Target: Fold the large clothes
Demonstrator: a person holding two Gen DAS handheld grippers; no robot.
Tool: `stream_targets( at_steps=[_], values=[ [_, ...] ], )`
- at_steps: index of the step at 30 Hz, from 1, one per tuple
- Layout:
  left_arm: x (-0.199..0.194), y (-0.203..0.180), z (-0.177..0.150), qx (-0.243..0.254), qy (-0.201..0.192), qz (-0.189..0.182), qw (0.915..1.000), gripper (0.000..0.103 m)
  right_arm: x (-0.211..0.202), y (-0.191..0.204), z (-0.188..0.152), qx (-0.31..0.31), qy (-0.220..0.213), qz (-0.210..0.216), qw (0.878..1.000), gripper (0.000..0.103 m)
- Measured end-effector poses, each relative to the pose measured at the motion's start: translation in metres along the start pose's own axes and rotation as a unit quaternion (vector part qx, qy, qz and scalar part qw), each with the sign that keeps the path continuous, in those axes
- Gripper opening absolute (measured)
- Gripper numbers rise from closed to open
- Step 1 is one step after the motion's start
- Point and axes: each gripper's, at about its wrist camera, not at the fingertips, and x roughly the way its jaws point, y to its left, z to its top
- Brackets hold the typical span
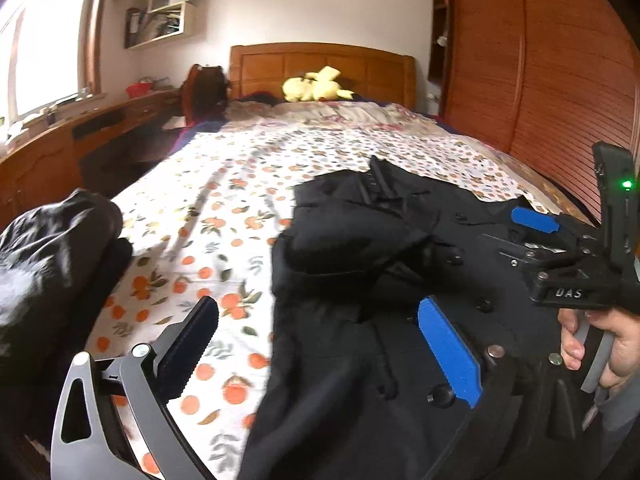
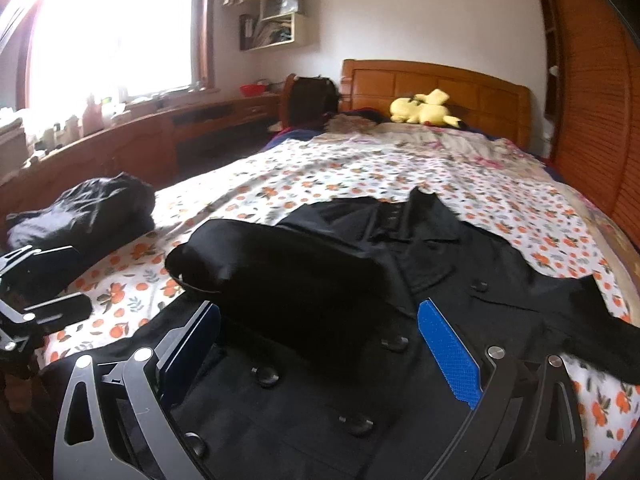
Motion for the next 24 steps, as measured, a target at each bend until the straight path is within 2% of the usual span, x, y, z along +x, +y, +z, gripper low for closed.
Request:
stream_targets(
  at_steps=[3, 8, 14, 16, 17, 18, 19, 22, 24],
  values=[
    [-0.006, 0.018, -0.006, -0.013, -0.002, 0.001, 0.9999, 0.101, 0.016, 0.011, -0.001, -0.011, 0.012, 0.008, 1.0, 0.096],
    [-0.018, 0.033, -0.01, -0.015, -0.013, 0.012, 0.9997, 0.101, 0.038, 0.024, 0.0, -0.023, 0.03, 0.024, 0.999, 0.089],
    [-0.028, 0.047, -0.016, -0.02, -0.014, 0.014, 0.9996, 0.101, 0.055, 0.044, 0.006, -0.035, 0.039, 0.058, 0.997, 0.076],
    [-0.029, 0.05, -0.018, -0.021, -0.013, 0.017, 0.9995, 0.101, 0.059, 0.049, 0.006, -0.042, 0.044, 0.061, 0.996, 0.061],
    [-0.03, 0.052, -0.018, -0.023, -0.013, 0.017, 0.9995, 0.101, 0.061, 0.05, 0.005, -0.045, 0.045, 0.06, 0.996, 0.057],
    [-0.03, 0.053, -0.019, -0.024, -0.012, 0.018, 0.9995, 0.101, 0.063, 0.05, 0.004, -0.046, 0.049, 0.057, 0.996, 0.046],
    [-0.03, 0.054, -0.02, -0.025, -0.011, 0.019, 0.9994, 0.101, 0.064, 0.05, 0.004, -0.046, 0.05, 0.055, 0.996, 0.031],
    [-0.029, 0.053, -0.019, -0.024, -0.011, 0.02, 0.9995, 0.101, 0.06, 0.042, 0.003, -0.036, 0.047, 0.067, 0.996, 0.015],
    [-0.029, 0.05, -0.019, -0.023, -0.011, 0.018, 0.9995, 0.101, 0.053, 0.038, 0.005, -0.028, 0.038, 0.07, 0.996, 0.012]
  ],
)
